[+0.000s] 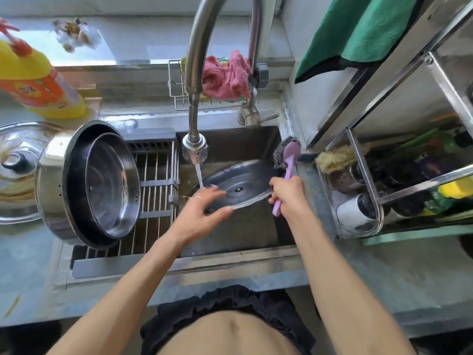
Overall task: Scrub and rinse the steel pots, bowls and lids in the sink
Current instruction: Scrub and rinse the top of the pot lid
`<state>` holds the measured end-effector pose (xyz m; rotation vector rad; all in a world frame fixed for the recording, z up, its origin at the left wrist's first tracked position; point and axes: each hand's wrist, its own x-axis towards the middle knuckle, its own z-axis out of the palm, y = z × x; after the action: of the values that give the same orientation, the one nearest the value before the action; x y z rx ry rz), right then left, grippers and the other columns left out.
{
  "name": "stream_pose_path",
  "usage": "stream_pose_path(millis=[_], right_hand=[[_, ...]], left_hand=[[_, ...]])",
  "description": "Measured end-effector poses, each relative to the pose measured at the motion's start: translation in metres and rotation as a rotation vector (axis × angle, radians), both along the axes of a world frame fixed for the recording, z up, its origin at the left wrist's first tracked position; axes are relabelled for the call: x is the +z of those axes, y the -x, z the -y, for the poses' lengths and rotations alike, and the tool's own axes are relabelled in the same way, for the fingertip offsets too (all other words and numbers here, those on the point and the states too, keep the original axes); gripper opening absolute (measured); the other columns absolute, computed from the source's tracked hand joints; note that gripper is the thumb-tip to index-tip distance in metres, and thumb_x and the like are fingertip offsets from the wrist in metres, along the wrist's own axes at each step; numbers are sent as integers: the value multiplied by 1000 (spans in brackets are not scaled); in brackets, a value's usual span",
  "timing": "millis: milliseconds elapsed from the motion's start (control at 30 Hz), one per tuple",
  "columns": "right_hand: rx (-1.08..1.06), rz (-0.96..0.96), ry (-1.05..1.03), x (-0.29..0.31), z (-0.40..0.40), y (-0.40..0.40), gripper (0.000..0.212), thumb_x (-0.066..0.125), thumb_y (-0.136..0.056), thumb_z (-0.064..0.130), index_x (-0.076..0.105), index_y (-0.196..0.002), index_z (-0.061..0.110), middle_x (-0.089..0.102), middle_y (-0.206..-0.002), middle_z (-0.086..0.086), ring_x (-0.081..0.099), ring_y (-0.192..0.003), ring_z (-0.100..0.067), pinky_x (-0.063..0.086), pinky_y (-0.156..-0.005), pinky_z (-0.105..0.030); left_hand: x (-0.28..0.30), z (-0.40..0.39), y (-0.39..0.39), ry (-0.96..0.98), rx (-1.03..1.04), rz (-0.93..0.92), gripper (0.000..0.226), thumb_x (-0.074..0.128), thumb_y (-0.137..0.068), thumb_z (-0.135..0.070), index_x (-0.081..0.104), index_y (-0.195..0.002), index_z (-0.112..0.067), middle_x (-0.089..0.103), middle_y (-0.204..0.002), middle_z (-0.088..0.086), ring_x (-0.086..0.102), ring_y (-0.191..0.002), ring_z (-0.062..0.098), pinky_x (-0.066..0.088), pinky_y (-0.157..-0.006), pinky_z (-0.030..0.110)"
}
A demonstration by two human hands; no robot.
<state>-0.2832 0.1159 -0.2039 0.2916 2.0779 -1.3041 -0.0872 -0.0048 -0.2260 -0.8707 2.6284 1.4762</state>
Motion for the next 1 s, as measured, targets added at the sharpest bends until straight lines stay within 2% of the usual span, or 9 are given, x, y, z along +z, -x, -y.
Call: stream_pose_path(millis=[100,167,233,300,400,500,633,833,1000], right_hand=[[18,32,7,11,17,-5,8,51,-89,6,51,-96,4,44,-56,-9,39,-30,-11,31,-50,-25],[66,19,55,19,26,-9,17,57,-94,22,53,-90,6,50,-57,-6,37,-37,-13,32,-45,-25],[111,10,116,26,31,-10,24,54,-97,35,55,-87,13,66,-70,-6,36,-39,-12,33,-40,-25],[159,-24,110,29,30,-8,24,51,-98,38,55,-86,18,71,-83,-7,37,-40,-11,33,-39,-24],[181,-88,74,22,21,-10,25,52,-97,37,60,-90,14,67,-75,-6,37,-38,-12,31,-38,-22],[198,-134,54,7,12,-13,25,55,-96,32,60,-83,11,60,-64,-4,41,-40,-14,32,-38,-22],[264,-152,27,-9,6,-23,14,61,-93,24,62,-80,17,61,-65,-6,52,-49,-17,45,-47,-29],[249,-134,-8,-24,9,-25,14,63,-90,20,59,-77,16,62,-65,-2,59,-58,-18,57,-63,-41],[257,-137,-12,-26,15,-26,14,63,-91,21,59,-78,15,65,-68,-3,60,-57,-17,54,-57,-35]], left_hand=[[-13,-13,2,140,-147,-83,49,69,-93,-43,64,-136,-21,67,-129,-8,62,-117,8,45,-99,26],[-22,-14,7,160,104,-215,22,65,-98,-24,73,-116,-17,75,-93,-2,68,-82,12,49,-74,27],[-25,-8,15,85,346,-248,14,62,-100,-18,74,-94,-15,66,-71,-1,55,-64,12,44,-63,31],[-25,0,20,-185,532,-217,25,61,-101,-25,69,-80,-14,64,-69,1,55,-66,14,44,-64,29],[-25,7,24,-668,792,-240,26,55,-104,-28,71,-93,-11,76,-89,8,71,-90,24,57,-84,37],[-29,14,23,-888,936,-245,23,50,-106,-20,70,-105,-7,76,-99,10,71,-93,25,58,-86,42],[-40,20,16,-1182,1115,-252,22,47,-106,-21,67,-104,-10,75,-102,14,71,-95,28,58,-78,45],[-50,29,4,-1293,1249,-311,34,47,-104,-24,62,-132,-11,70,-125,16,65,-118,35,46,-106,58],[-53,38,-4,-1257,1311,-343,41,51,-101,-23,59,-138,-9,70,-124,17,67,-115,35,48,-104,59]])
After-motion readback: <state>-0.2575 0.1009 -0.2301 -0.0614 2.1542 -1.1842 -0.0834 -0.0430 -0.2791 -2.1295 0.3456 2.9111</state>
